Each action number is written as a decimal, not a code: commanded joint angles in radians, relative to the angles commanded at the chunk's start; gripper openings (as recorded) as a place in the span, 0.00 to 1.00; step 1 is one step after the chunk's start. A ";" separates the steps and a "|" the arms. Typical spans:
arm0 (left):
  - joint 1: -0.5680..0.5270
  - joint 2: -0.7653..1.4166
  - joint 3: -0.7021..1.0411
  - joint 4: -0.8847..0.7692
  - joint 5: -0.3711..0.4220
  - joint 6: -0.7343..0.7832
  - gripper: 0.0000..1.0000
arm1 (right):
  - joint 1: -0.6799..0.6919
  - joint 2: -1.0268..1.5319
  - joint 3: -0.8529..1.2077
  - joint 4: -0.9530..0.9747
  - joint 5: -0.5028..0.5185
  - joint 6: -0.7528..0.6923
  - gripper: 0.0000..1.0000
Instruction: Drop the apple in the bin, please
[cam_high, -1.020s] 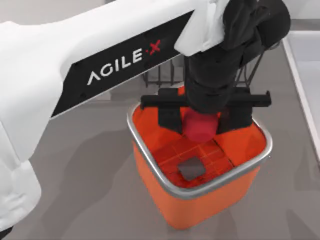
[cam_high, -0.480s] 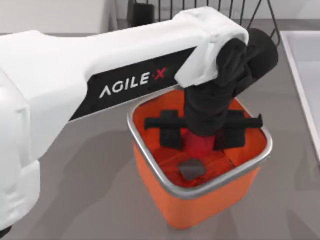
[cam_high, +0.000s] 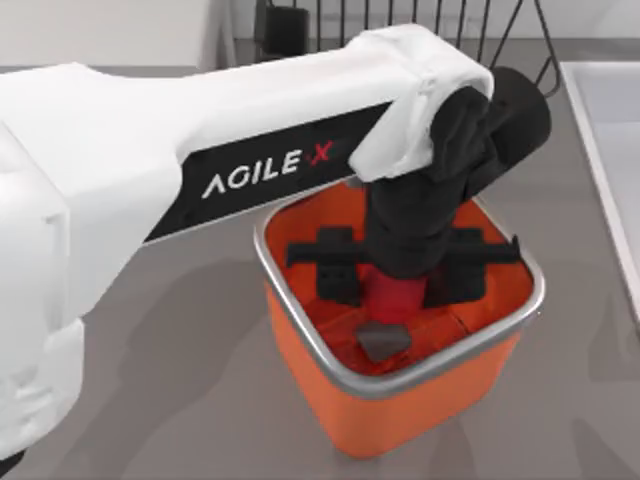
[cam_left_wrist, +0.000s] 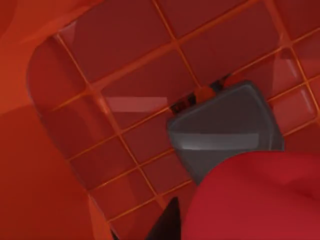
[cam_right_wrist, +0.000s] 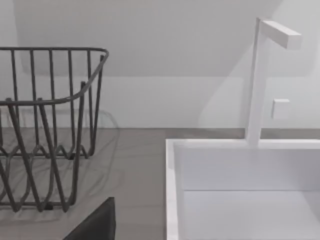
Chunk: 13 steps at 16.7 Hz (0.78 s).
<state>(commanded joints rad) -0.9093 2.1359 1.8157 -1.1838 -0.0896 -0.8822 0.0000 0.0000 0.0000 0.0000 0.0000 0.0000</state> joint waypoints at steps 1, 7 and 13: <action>0.000 0.000 0.000 0.000 0.000 0.000 0.23 | 0.000 0.000 0.000 0.000 0.000 0.000 1.00; 0.000 0.000 0.000 0.000 0.000 0.000 0.68 | 0.000 0.000 0.000 0.000 0.000 0.000 1.00; 0.000 0.000 0.000 0.000 0.000 0.000 1.00 | 0.000 0.000 0.000 0.000 0.000 0.000 1.00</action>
<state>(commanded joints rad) -0.9093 2.1359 1.8157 -1.1838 -0.0896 -0.8822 0.0000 0.0000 0.0000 0.0000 0.0000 0.0000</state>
